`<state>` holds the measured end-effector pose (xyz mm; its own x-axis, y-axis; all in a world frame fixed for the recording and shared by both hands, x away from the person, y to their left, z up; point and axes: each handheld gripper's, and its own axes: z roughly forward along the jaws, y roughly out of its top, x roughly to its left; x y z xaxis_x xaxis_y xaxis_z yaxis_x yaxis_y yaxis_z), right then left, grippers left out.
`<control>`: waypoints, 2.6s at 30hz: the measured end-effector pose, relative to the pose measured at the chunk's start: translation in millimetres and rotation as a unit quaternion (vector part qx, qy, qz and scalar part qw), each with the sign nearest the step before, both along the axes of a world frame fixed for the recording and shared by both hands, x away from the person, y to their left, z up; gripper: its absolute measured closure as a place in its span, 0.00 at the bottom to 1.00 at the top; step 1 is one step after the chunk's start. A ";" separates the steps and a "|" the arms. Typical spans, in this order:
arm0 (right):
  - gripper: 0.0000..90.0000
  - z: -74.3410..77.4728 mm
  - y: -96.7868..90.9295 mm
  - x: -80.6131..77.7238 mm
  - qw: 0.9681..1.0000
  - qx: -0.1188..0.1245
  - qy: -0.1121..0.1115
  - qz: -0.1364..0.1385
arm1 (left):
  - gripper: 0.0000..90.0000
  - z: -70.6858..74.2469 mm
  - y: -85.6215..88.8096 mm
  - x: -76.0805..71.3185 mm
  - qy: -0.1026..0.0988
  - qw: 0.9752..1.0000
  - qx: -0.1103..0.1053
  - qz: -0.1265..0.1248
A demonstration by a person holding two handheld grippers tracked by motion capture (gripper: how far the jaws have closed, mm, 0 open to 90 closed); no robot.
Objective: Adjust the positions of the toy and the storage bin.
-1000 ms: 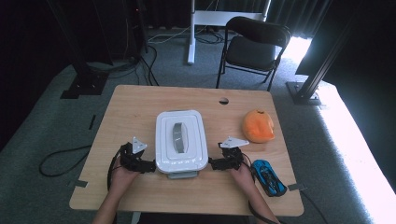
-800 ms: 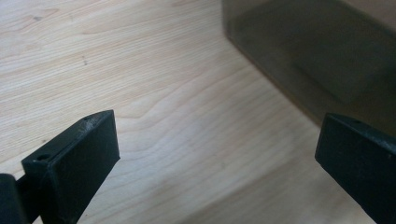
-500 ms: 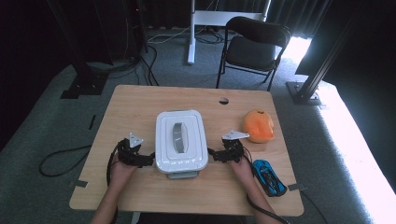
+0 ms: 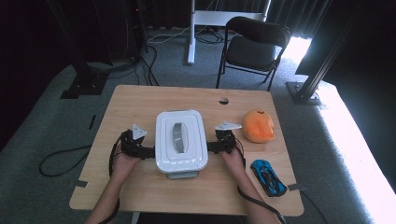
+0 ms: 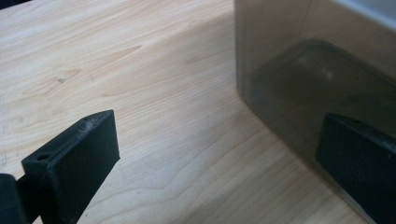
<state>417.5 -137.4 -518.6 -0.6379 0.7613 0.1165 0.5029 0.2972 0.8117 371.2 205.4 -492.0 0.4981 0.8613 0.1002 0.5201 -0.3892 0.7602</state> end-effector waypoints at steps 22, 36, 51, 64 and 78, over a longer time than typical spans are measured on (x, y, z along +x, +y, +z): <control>0.22 4.3 1.5 2.7 0.999 -0.012 0.008 0.034 | 0.00 4.3 -8.8 -20.4 -0.001 1.000 0.002 0.001; 0.23 7.0 -2.0 4.9 0.997 -0.017 0.004 0.074 | 0.00 7.1 -20.5 -51.4 -0.003 1.000 0.007 -0.010; 0.24 5.0 3.1 11.3 0.995 -0.003 0.015 0.100 | 0.00 7.5 -22.4 -68.4 -0.009 1.000 0.017 -0.019; 0.18 0.4 -26.1 -1.5 0.998 -0.021 0.026 0.052 | 0.00 -19.2 -6.6 -63.7 0.026 0.999 0.003 -0.039; 0.14 7.1 -52.4 -49.1 0.999 -0.014 0.021 0.048 | 0.00 -44.4 31.3 -66.3 0.051 0.999 -0.002 -0.010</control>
<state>368.4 -189.8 -511.5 -0.7027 0.7005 0.1245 0.5048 0.3676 0.7810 304.9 236.7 -536.4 0.5228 0.8513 0.0445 0.5868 -0.3973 0.7056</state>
